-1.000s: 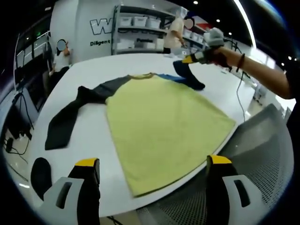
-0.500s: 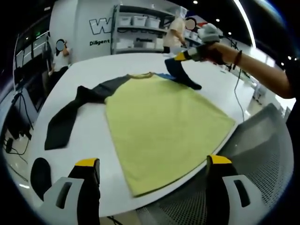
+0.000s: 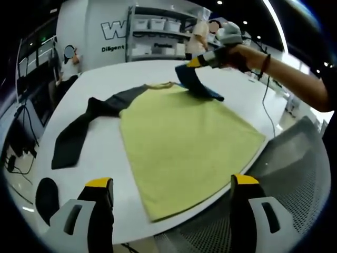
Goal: Fold the garment on the visible template until the final outline fits inside the template.
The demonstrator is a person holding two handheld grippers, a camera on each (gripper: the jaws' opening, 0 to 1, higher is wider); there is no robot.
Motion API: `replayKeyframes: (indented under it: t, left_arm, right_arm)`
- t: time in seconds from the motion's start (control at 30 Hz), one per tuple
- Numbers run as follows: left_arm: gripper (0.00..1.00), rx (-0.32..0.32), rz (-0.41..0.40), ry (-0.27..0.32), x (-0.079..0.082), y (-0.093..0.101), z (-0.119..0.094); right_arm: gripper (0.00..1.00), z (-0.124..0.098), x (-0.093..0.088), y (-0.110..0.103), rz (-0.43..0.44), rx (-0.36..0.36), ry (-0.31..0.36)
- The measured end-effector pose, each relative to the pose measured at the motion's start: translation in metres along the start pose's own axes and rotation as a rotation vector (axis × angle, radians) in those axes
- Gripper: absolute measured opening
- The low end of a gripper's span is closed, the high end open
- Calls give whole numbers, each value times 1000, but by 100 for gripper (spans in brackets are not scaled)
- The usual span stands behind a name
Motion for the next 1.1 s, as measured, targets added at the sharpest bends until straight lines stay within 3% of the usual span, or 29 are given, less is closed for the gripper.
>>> replayKeyframes:
  t: [0.77,1.1]
  left_arm:
    - [89,-3,1,-6,-2,0,1]
    - [88,-7,-1,-9,-2,0,2]
  right_arm:
    - [0,29,2,-44,-43,71,-11]
    - [0,42,-9,-66,-108,100,-43]
Point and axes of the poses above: the point that each gripper's makers call its tool centre point, and the gripper's own axes: z roughly forward along the fingers, y roughly to its right, x roughly out of its top, the point moved 8 cm from there along -z, roughly backward along the fingers, and after that the axes turned 7 degrees about y, right-handed, at the moved point
